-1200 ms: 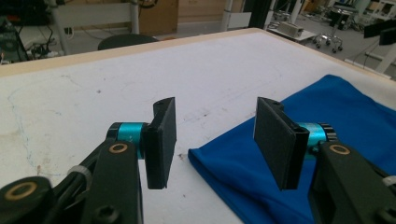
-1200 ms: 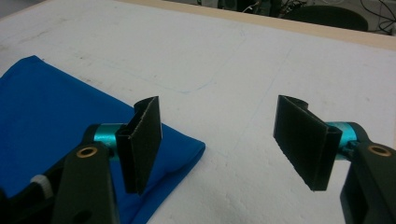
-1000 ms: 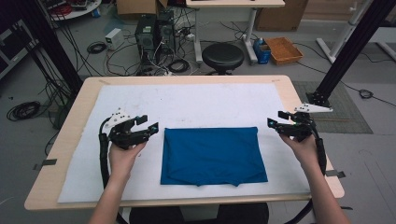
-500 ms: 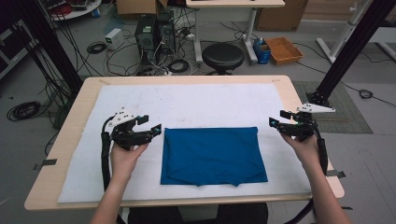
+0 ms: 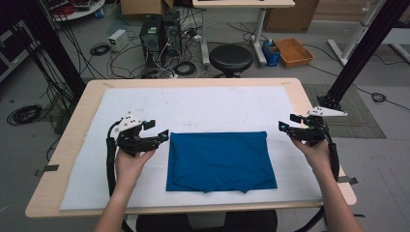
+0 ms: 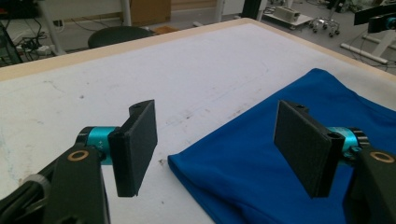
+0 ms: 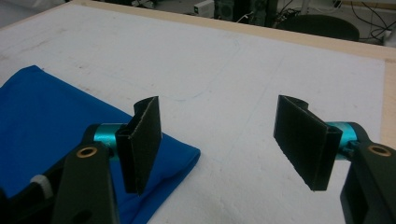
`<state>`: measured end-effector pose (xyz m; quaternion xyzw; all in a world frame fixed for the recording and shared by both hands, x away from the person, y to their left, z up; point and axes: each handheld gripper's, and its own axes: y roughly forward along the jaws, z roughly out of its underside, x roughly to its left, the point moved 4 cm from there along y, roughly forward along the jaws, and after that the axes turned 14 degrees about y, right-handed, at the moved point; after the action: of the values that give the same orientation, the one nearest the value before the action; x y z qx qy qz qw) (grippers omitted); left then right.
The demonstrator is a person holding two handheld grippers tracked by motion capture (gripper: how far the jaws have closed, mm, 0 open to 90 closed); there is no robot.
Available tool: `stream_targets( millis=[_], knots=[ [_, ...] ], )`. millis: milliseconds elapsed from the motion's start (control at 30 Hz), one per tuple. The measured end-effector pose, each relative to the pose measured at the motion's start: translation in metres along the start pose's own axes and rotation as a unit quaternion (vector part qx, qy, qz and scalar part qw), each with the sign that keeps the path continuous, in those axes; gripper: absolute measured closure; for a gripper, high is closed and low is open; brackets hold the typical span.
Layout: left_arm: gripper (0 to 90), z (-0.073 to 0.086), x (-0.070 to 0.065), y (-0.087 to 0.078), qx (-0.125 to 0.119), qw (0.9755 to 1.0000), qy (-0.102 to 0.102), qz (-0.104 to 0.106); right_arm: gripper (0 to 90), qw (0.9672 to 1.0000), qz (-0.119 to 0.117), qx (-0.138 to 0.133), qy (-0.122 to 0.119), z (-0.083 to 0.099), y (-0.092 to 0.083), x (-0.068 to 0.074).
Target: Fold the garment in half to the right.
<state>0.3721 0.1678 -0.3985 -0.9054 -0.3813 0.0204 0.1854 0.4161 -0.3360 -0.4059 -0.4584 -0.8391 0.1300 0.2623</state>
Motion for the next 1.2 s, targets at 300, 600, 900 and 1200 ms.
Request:
stream_targets(
  millis=[300, 600, 900, 1200],
  knots=[
    [30.6, -0.001, -0.01, 0.002, 0.024, 0.9995, -0.005, 0.018, 32.7, 1.0, -0.001, -0.003, 0.002, 0.0, -0.003, -0.002],
    [30.6, 0.003, -0.03, -0.012, 0.031, 0.9992, -0.013, 0.022, 34.1, 0.9999, -0.008, -0.004, -0.009, -0.001, -0.004, 0.004],
    [30.6, 0.02, -0.054, -0.026, 0.046, 0.9985, -0.021, 0.022, 34.4, 0.9994, -0.023, -0.001, -0.027, -0.004, 0.003, 0.022],
    [38.2, 0.05, -0.076, -0.028, 0.086, 0.9951, -0.041, 0.026, 34.3, 0.9975, -0.048, -0.002, -0.052, -0.012, 0.014, 0.052]
  ],
)
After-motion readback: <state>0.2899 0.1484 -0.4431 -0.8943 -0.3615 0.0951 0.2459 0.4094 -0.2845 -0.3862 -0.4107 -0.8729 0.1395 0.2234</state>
